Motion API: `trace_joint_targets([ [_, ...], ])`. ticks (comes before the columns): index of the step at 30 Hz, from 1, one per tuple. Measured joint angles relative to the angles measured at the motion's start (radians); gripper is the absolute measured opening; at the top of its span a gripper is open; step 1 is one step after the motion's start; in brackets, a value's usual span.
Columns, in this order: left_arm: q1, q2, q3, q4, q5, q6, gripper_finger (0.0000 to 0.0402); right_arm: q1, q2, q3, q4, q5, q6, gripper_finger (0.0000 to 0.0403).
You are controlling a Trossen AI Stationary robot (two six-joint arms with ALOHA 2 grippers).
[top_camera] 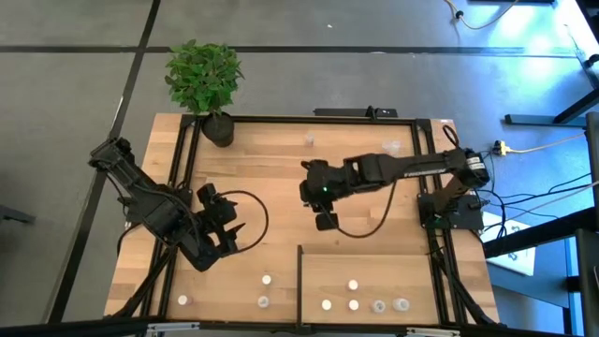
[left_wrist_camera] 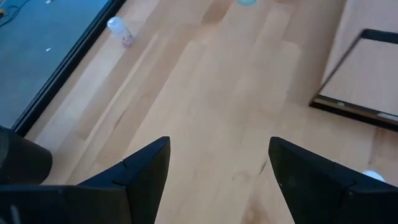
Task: Pick and place medicine bottles onto shelf by color
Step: Put the left green pill bottle on the shelf aligned with the other green pill bottle
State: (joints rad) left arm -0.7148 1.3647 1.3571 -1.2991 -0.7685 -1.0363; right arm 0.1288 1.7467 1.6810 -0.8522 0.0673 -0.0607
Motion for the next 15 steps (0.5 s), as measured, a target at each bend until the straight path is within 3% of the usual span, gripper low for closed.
trace_joint_targets([
  [4,-0.023,0.0,0.0,0.002,-0.003,-0.001,0.0267,0.067,-0.021,-0.001,-0.007,0.013,0.082,0.0126],
  [15,-0.094,0.005,-0.001,0.027,-0.005,-0.008,0.0267,0.242,-0.024,-0.001,-0.055,0.171,0.314,0.0126],
])
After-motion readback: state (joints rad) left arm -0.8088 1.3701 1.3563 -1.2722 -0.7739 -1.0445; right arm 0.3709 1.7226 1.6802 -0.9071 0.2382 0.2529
